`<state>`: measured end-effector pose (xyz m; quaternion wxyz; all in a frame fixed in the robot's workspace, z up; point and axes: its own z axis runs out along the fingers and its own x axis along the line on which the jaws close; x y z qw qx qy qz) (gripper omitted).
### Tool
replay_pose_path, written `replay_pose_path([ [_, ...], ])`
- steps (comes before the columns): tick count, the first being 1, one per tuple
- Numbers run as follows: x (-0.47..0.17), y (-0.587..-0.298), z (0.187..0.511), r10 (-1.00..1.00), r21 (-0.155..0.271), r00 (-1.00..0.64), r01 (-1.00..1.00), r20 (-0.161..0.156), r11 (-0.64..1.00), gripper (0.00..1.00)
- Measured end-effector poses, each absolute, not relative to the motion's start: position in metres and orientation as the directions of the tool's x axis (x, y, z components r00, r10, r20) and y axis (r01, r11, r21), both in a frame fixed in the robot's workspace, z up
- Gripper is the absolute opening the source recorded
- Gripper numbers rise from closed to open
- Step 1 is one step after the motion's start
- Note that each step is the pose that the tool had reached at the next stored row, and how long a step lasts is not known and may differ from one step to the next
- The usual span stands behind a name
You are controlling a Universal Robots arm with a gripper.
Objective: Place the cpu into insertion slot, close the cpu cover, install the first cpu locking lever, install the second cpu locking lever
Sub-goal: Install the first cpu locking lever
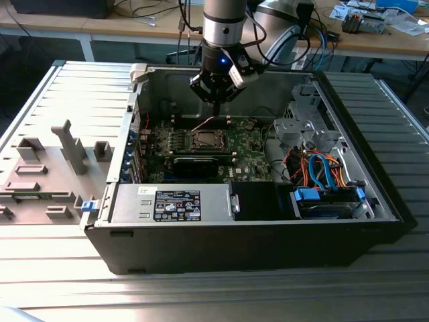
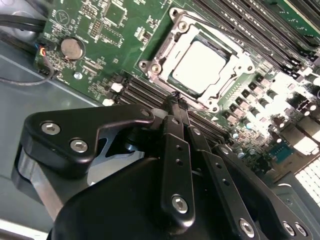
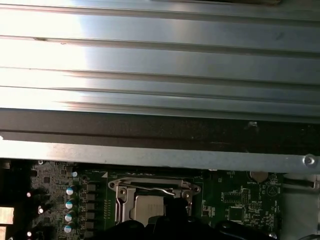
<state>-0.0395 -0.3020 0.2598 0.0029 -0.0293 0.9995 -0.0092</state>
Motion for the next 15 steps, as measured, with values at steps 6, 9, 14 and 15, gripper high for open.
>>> replay_pose_path([
  [6,-0.037,-0.302,0.26,-0.059,-0.019,-0.998,-0.058,-0.005,0.998,0.11],
  [9,-0.043,-0.302,0.259,-0.063,-0.018,-0.998,-0.063,-0.005,0.998,0.11],
  [14,-0.051,-0.302,0.25,-0.122,-0.012,-0.993,-0.122,-0.006,0.993,0.11],
  [15,-0.052,-0.302,0.249,-0.129,-0.011,-0.992,-0.129,-0.006,0.992,0.11],
])
